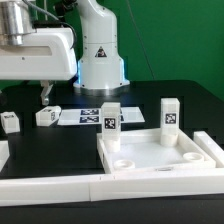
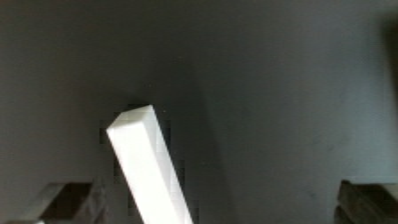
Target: Assemble square table
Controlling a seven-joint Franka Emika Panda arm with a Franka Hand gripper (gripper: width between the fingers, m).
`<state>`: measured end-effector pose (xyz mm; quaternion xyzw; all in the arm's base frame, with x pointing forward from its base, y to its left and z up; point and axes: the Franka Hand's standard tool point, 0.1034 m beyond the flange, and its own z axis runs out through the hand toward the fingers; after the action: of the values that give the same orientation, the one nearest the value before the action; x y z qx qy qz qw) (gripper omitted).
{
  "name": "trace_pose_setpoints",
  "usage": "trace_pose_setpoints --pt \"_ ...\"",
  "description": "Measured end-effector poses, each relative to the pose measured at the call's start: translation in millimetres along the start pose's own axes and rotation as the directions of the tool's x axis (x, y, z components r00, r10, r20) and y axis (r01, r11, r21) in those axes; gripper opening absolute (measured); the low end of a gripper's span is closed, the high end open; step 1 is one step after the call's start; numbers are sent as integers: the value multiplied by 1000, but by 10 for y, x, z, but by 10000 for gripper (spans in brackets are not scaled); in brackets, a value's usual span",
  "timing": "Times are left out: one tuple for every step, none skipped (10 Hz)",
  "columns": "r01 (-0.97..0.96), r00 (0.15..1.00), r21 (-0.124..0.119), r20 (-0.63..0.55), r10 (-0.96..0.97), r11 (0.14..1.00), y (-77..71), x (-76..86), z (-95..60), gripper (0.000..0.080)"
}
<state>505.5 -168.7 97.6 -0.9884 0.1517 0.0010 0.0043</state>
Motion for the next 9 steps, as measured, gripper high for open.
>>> trace_pose_setpoints --pt "9 1000 0 0 -9 1000 -1 0 1 648" --pt "9 1000 2 7 -9 1000 -5 -10 4 648" --pt "8 999 8 38 -8 1000 -14 -65 20 648" --pt "-43 993 32 114 40 999 6 -314 100 648" --pt "-53 979 37 199 44 998 34 -571 196 648" --pt "-79 945 48 321 59 996 101 -854 278 648" --pt "-107 916 42 394 82 993 198 -1028 350 648" --pt "-109 880 50 469 73 993 167 -1069 338 648" --pt "-109 844 52 532 65 993 153 -1046 345 648"
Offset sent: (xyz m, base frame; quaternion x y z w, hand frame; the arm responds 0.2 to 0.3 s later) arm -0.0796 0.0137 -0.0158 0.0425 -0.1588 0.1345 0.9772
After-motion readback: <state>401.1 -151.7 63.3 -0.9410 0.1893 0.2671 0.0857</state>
